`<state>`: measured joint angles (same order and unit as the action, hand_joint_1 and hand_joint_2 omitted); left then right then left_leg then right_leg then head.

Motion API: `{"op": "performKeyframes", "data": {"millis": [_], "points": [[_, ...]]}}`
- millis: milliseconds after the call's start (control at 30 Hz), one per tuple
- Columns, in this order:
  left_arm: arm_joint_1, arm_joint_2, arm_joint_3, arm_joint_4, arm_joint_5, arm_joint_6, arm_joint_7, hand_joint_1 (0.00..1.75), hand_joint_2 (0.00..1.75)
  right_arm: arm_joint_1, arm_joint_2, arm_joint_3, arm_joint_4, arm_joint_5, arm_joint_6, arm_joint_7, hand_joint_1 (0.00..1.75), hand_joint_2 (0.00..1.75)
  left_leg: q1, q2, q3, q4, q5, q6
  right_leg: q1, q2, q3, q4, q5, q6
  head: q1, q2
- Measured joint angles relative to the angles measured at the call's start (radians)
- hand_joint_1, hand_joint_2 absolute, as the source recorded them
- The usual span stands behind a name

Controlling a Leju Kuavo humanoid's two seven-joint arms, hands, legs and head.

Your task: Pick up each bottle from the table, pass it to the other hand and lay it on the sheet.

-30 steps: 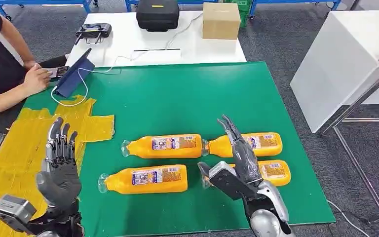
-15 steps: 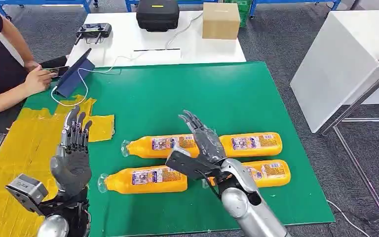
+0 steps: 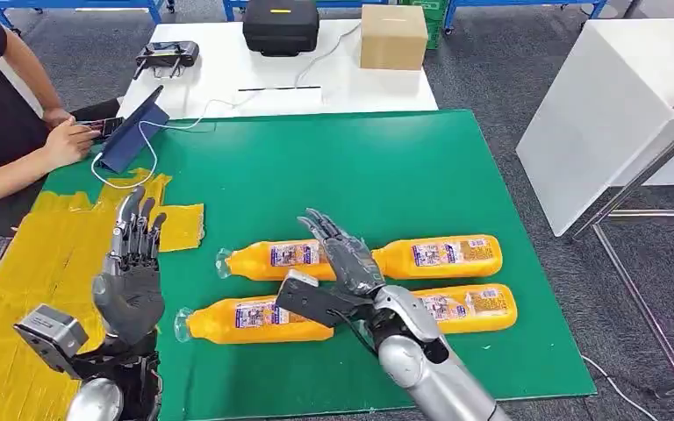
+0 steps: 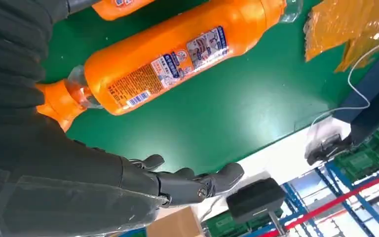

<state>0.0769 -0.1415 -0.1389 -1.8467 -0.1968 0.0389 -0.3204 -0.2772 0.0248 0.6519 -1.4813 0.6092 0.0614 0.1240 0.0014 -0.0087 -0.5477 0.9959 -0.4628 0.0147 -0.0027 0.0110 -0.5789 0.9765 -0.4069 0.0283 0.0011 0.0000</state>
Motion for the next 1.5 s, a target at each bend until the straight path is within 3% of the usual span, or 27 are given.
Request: {"op": "performKeyframes", "data": {"millis": [500, 1133, 1300, 1333, 1367, 1400, 1500], "points": [[-0.034, 0.009, 0.0, 0.032, 0.014, 0.019, 0.008, 0.0, 0.0, -0.069, 0.008, 0.143, 0.111, -0.085, 0.119, 0.044, 0.0, 1.75, 0.0, 0.0, 0.0, 0.0, 0.0, 0.0, 0.0, 0.0, 0.0, 0.0, 0.0, 0.0, 0.0, 0.0], [-0.07, 0.023, -0.01, 0.079, 0.047, 0.037, 0.007, 0.0, 0.0, -0.142, 0.024, 0.307, 0.304, -0.1, 0.166, 0.054, 0.0, 1.75, 0.0, 0.0, 0.0, 0.0, 0.0, 0.0, 0.0, 0.0, 0.0, 0.0, 0.0, 0.0, 0.0, 0.0], [-0.089, 0.026, -0.01, 0.095, 0.063, 0.038, 0.003, 0.0, 0.0, -0.206, 0.014, 0.375, 0.39, -0.065, 0.269, 0.061, 0.0, 1.75, 0.0, 0.0, 0.001, 0.0, 0.0, 0.0, 0.0, 0.0, 0.0, 0.0, 0.0, 0.0, 0.0, 0.0], [-0.094, 0.026, -0.011, 0.1, 0.064, 0.039, 0.001, 0.0, 0.0, -0.224, 0.012, 0.392, 0.41, -0.06, 0.287, 0.054, 0.19, 1.75, 0.0, 0.0, 0.002, 0.0, 0.0, 0.0, 0.0, 0.0, 0.001, 0.0, 0.0, 0.0, 0.0, 0.0], [-0.1, 0.027, -0.011, 0.106, 0.067, 0.04, 0.0, 0.0, 0.0, -0.248, 0.009, 0.412, 0.435, -0.053, 0.305, 0.044, 1.34, 1.75, 0.0, 0.001, 0.003, 0.0, 0.0, 0.0, 0.0, 0.0, 0.002, 0.0, 0.0, 0.0, 0.0, 0.0], [-0.106, 0.028, -0.013, 0.111, 0.073, 0.042, -0.001, 0.0, 0.0, -0.269, 0.007, 0.432, 0.458, -0.048, 0.314, 0.032, 1.71, 1.75, 0.0, 0.001, 0.004, 0.0, 0.0, 0.0, 0.0, 0.0, 0.003, 0.0, 0.0, 0.0, 0.0, 0.0], [-0.117, 0.029, -0.019, 0.123, 0.079, 0.049, -0.004, 0.0, 0.0, -0.309, -0.001, 0.481, 0.507, -0.047, 0.35, -0.002, 1.75, 1.75, 0.0, 0.001, 0.007, 0.0, 0.0, 0.0, 0.0, 0.0, 0.005, 0.0, 0.0, 0.0, 0.0, 0.0]]}}
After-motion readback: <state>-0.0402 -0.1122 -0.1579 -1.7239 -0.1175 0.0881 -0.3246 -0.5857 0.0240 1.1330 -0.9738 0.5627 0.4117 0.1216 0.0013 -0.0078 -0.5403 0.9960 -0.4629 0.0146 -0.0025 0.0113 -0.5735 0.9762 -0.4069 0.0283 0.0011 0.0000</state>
